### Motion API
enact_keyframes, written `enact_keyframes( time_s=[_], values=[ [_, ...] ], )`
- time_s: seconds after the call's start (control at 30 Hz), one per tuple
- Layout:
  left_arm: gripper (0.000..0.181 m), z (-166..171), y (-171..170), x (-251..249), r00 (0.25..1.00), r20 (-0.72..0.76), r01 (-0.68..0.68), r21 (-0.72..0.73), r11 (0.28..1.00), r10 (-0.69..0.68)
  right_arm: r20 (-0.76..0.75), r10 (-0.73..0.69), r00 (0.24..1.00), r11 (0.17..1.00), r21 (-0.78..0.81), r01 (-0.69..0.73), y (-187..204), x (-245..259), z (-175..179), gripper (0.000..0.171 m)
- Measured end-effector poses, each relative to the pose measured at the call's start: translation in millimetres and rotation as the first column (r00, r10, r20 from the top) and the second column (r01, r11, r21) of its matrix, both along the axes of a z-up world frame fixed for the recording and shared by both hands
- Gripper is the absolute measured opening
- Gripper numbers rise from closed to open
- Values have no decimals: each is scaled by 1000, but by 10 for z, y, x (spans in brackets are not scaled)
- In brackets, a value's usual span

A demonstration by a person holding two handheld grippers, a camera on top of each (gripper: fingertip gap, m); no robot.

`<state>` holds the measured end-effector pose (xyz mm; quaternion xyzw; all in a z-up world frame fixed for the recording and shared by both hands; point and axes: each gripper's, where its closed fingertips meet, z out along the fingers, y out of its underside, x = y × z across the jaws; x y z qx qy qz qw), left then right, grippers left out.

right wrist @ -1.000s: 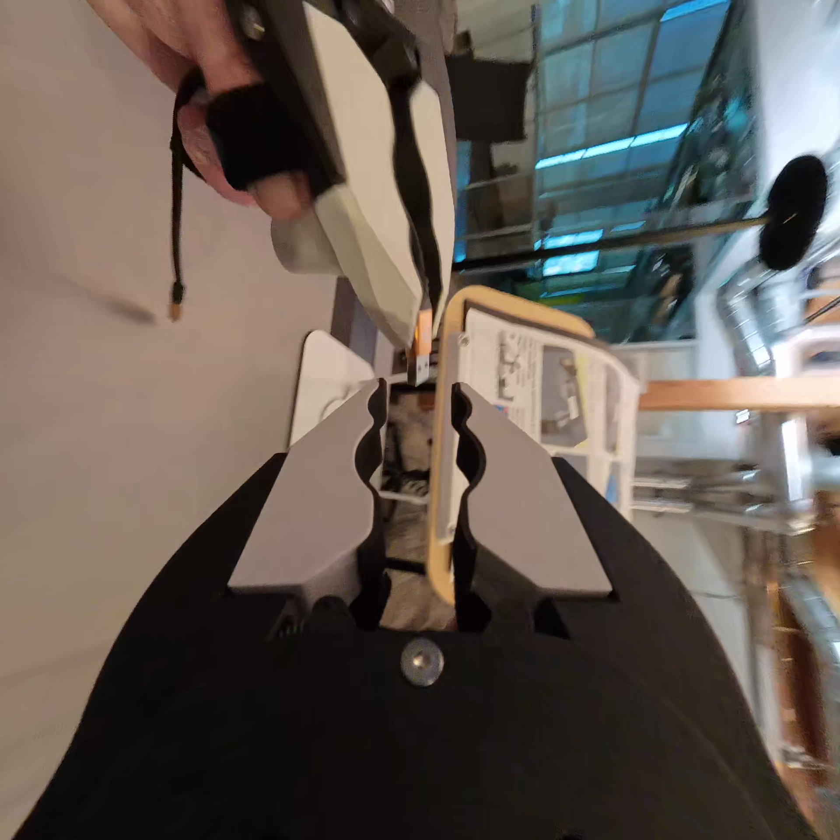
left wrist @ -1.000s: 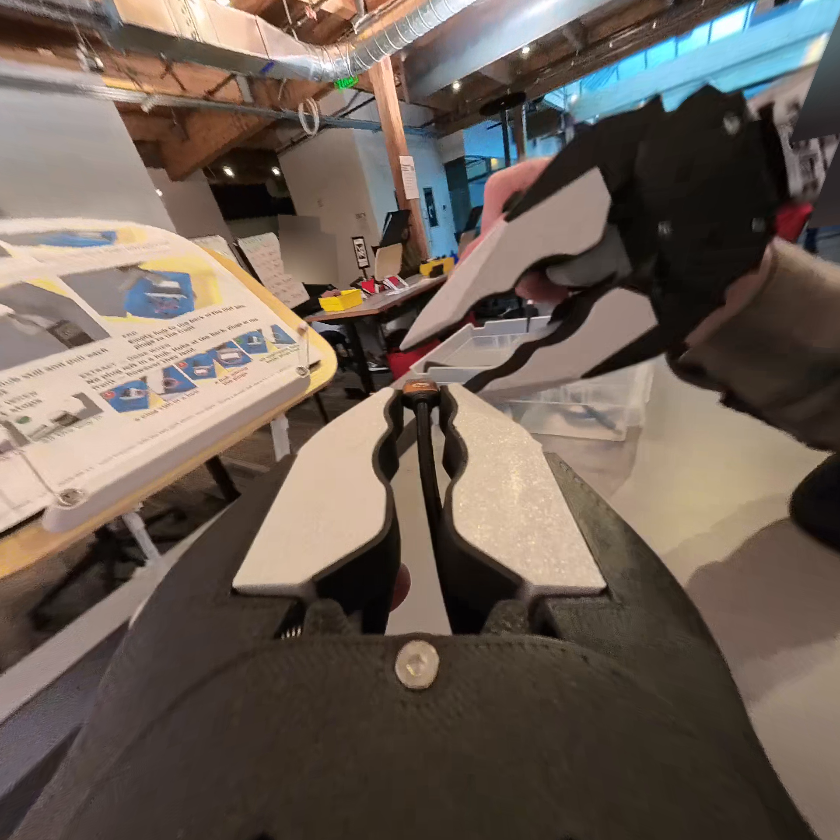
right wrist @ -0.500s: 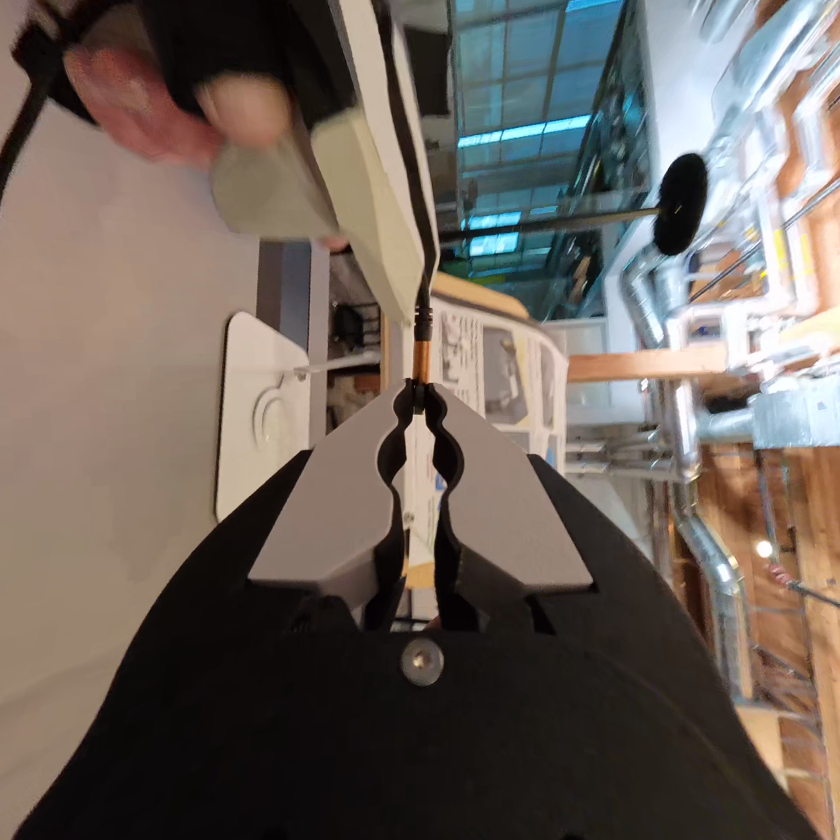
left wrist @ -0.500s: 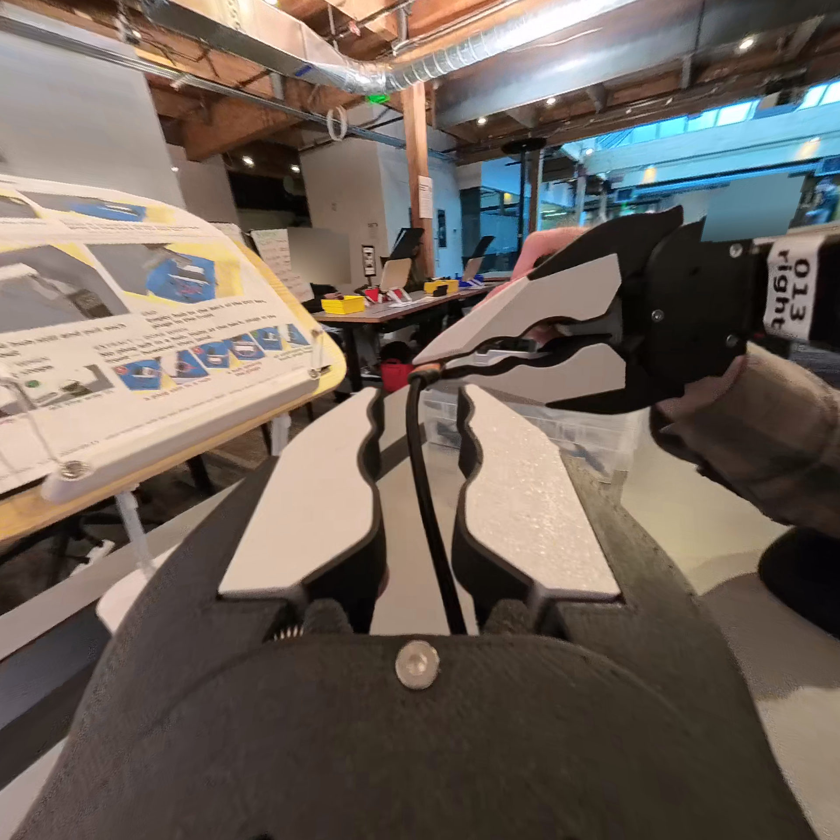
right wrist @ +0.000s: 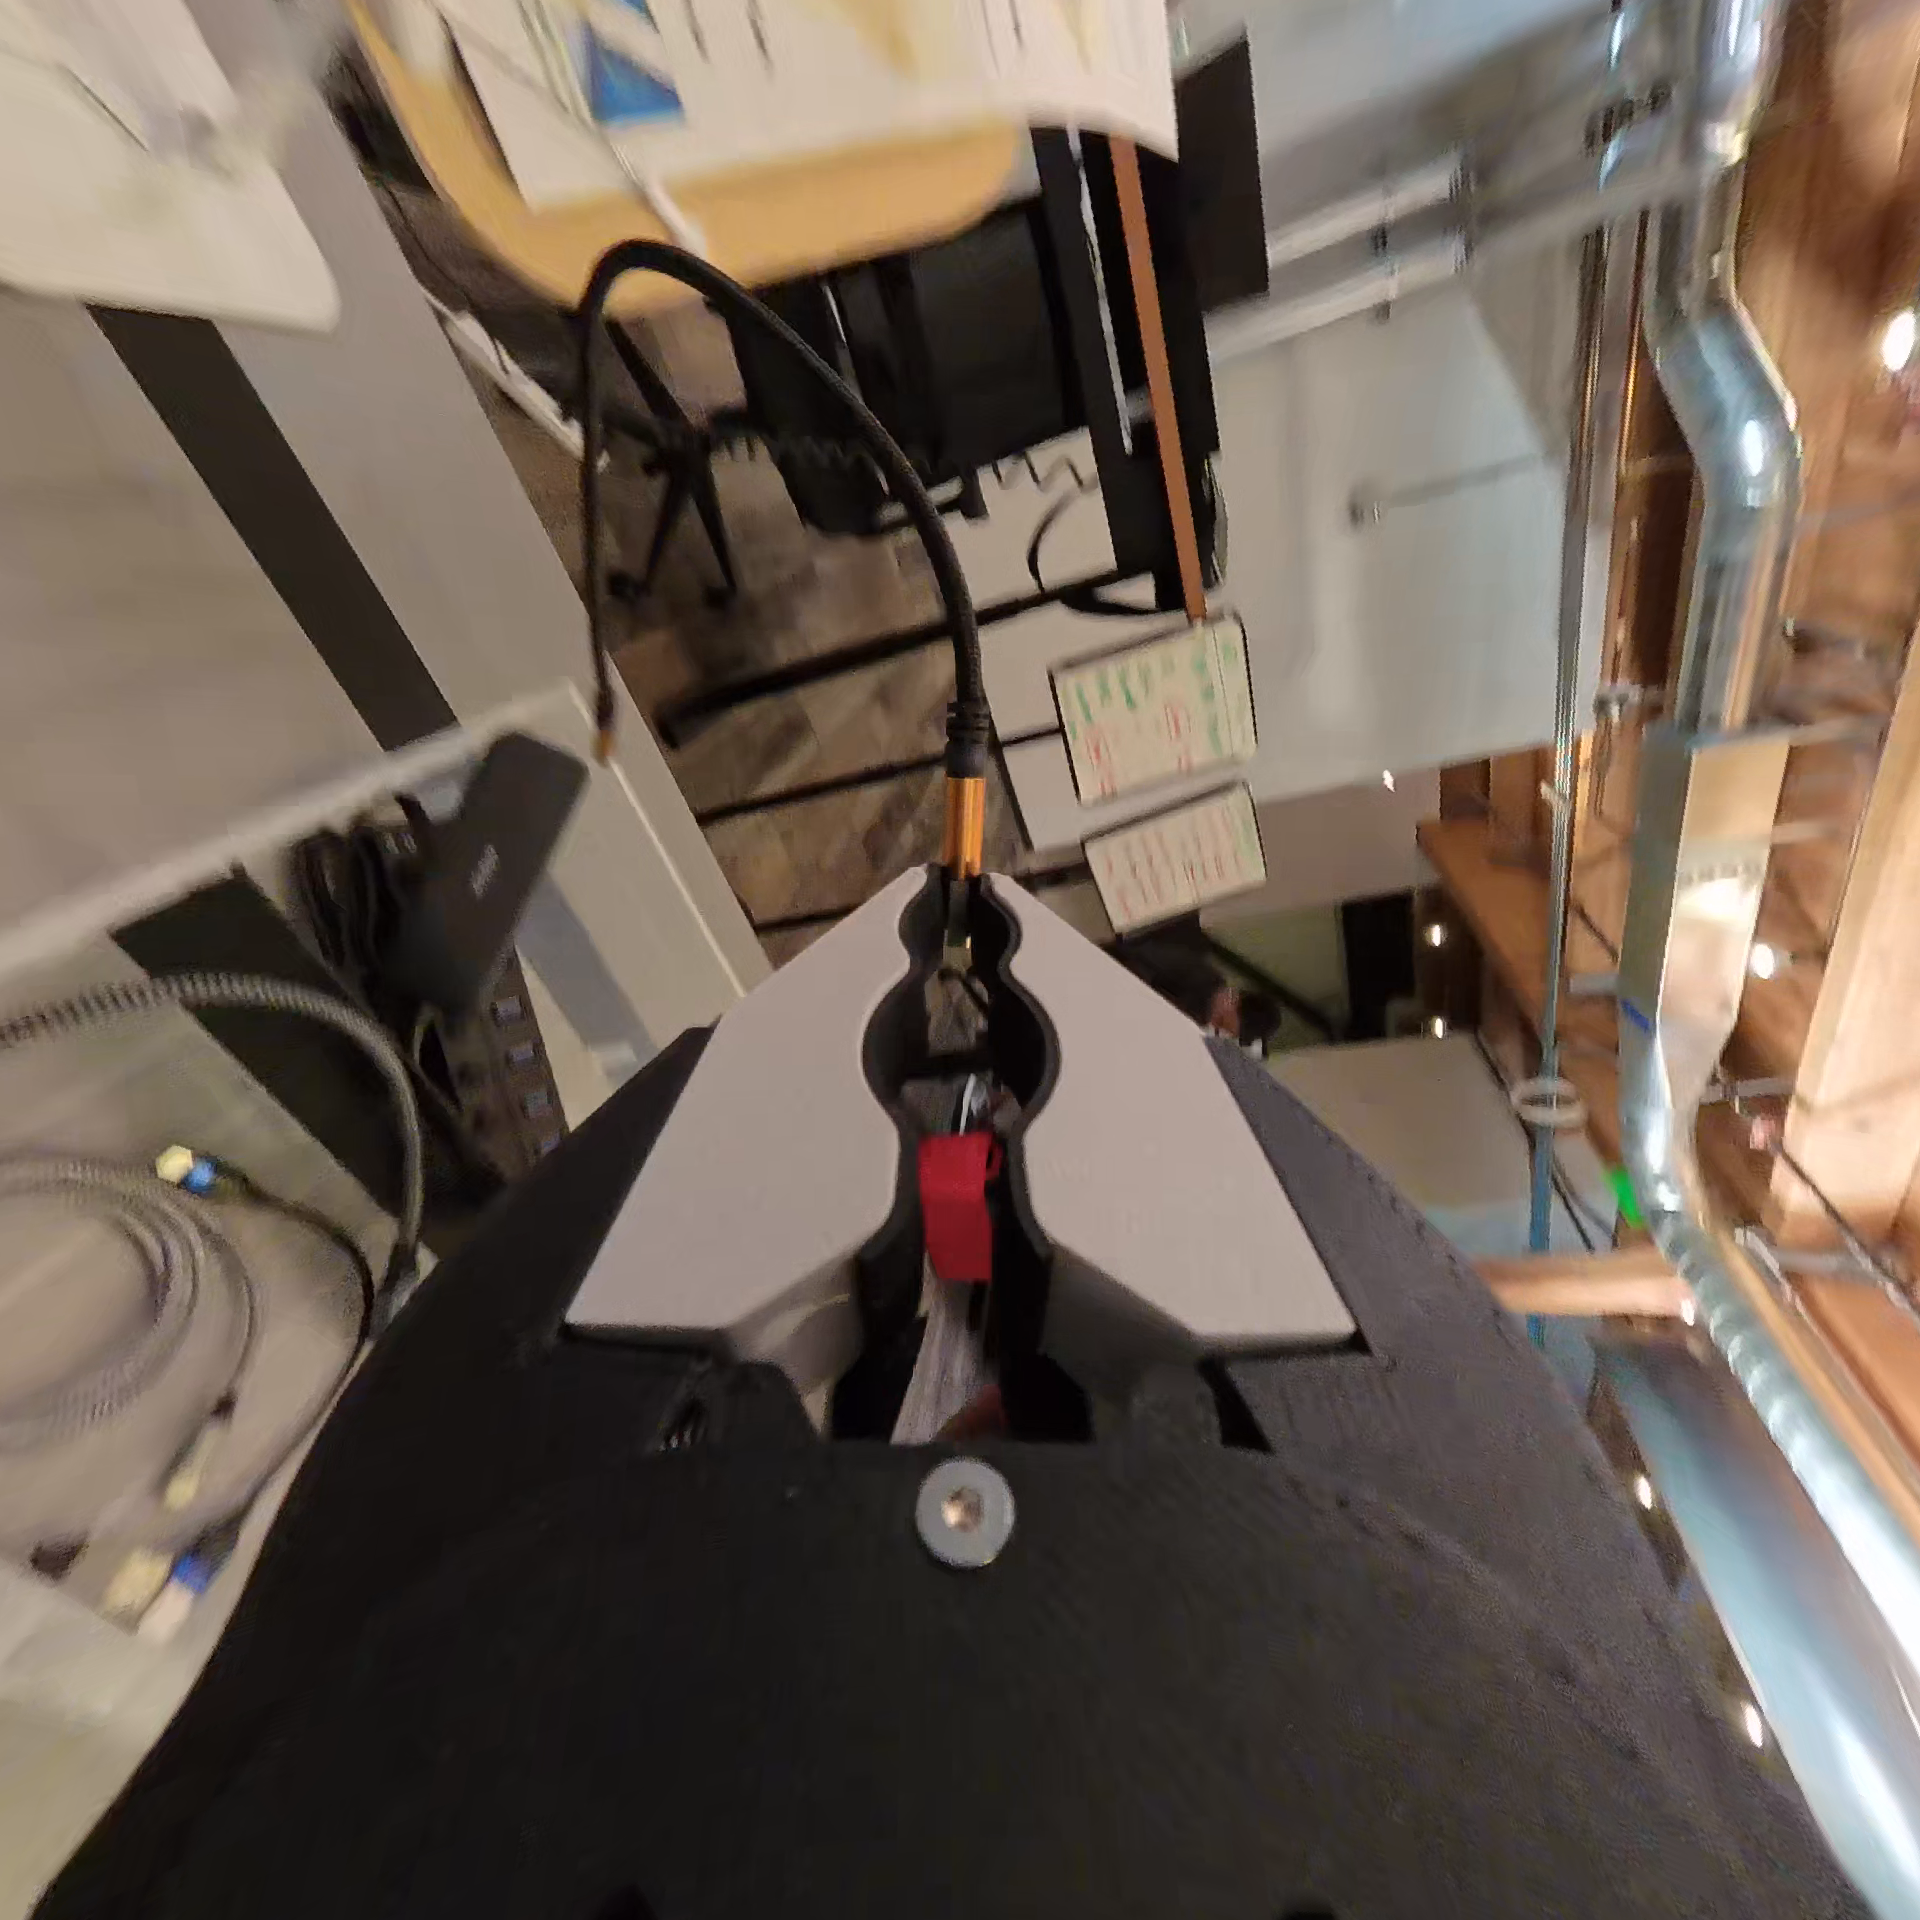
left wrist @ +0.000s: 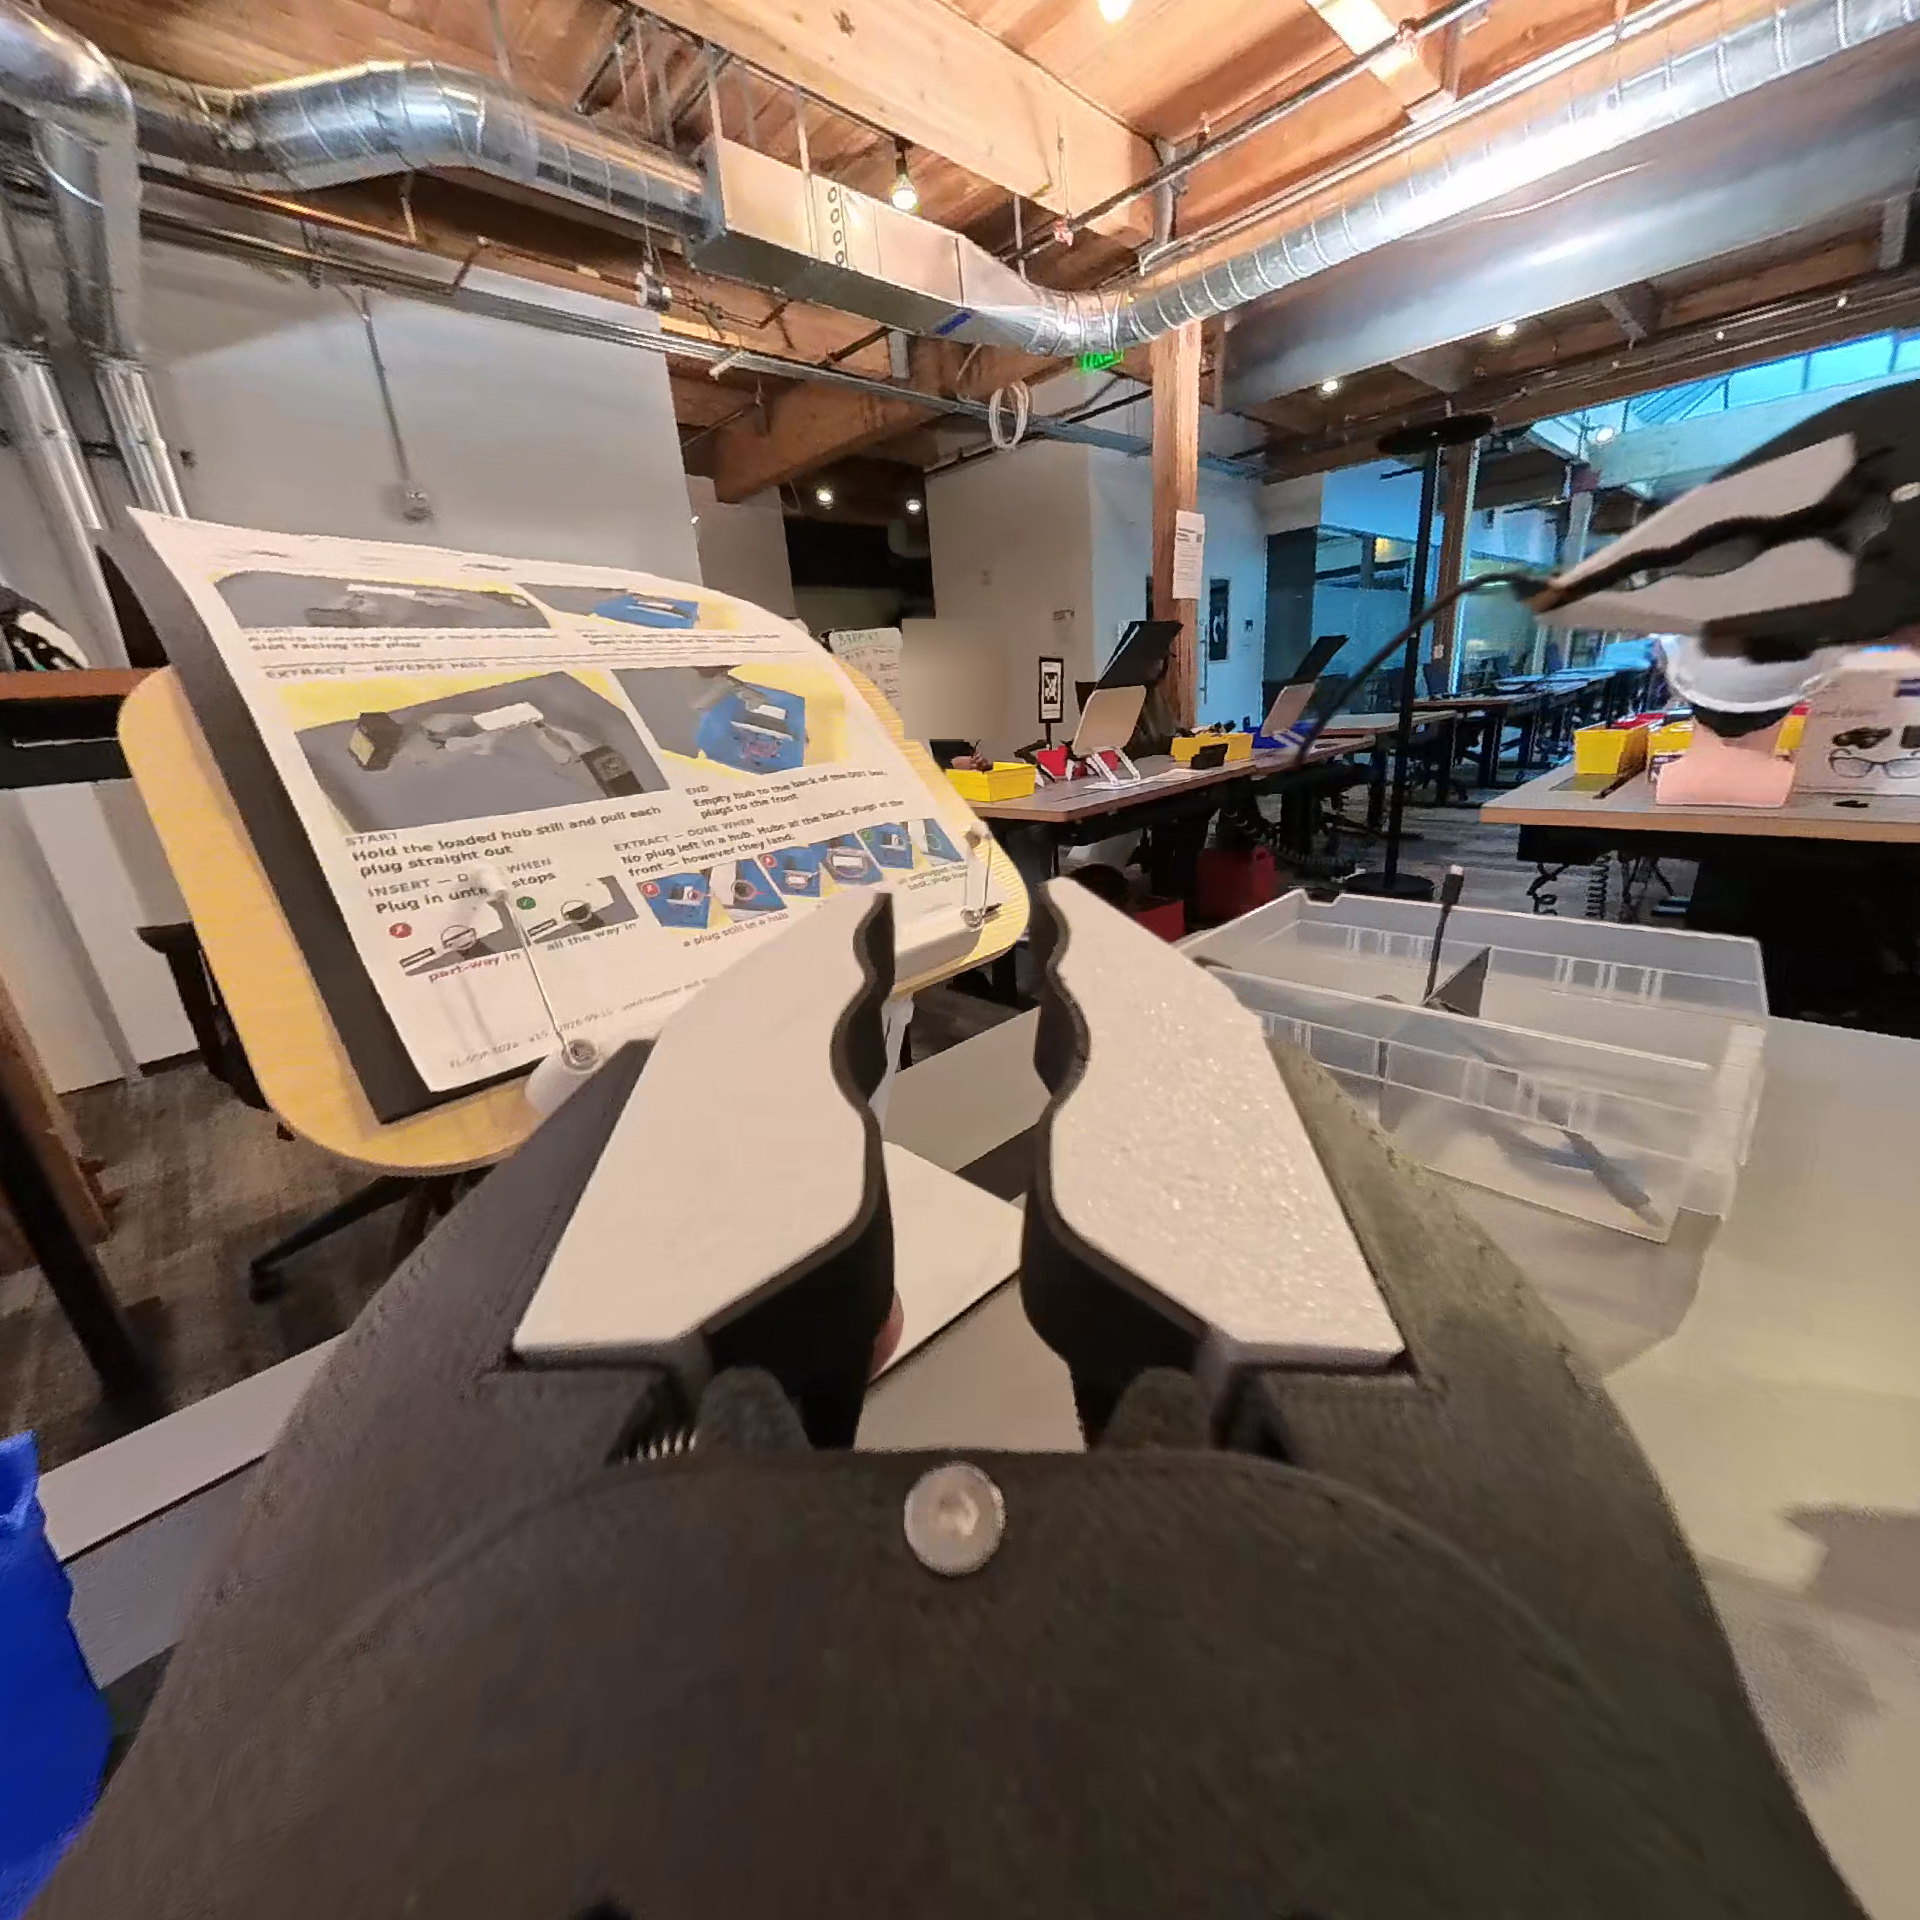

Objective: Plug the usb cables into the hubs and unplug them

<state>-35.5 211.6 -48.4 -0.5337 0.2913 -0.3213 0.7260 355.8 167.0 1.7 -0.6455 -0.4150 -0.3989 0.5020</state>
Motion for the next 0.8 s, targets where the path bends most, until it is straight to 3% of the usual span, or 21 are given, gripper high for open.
enact_keyframes(
  time_s=[0.17, 0.33, 0.63, 0.8],
  values=[
    [21, -119, 64, 5, 1000, -5, -4, -27, 1000, 4, -83, -176, 981, 978, -132, 164, -439, 718, -222, 2],
    [19, -234, 97, 46, 1000, -27, 0, -47, 999, -1, -117, -259, 959, 925, -317, 211, -627, 972, -601, 2],
    [18, -241, 86, 53, 999, -31, 14, -47, 999, -15, -170, -272, 947, 761, -641, 103, -471, 912, -1494, 2],
    [17, -196, 96, 5, 1000, -22, 7, -39, 999, -8, -188, -326, 926, 593, -804, 46, -402, 830, -2077, 10]
  ],
)
